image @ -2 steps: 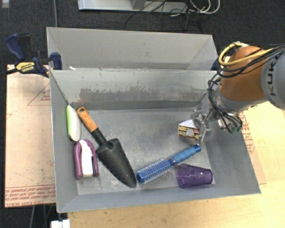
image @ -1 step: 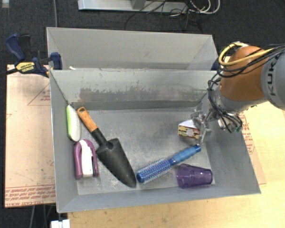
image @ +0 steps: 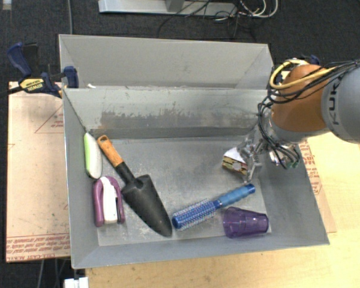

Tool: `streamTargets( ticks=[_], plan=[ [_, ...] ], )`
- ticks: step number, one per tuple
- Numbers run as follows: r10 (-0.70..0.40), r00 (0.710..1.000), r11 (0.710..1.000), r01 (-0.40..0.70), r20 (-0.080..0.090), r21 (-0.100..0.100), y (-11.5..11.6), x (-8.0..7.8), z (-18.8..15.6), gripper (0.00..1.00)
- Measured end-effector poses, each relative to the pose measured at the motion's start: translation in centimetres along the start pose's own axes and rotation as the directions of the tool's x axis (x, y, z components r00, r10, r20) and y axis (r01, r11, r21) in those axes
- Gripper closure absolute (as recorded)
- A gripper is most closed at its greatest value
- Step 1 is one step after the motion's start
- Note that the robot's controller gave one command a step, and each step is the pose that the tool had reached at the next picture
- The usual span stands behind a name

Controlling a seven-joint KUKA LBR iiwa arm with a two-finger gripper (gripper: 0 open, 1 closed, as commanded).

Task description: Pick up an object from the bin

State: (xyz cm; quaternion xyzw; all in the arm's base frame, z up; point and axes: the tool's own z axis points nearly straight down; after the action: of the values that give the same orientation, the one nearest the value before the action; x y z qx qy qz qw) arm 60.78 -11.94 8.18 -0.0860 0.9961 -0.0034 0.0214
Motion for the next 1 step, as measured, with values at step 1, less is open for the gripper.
streamTargets(
  ticks=[1],
  plan=[
    [-0.030, 0.999, 1.000, 0.030, -0.017, -0.007, 0.72, 0.82, -4.13, 1.00]
  ],
)
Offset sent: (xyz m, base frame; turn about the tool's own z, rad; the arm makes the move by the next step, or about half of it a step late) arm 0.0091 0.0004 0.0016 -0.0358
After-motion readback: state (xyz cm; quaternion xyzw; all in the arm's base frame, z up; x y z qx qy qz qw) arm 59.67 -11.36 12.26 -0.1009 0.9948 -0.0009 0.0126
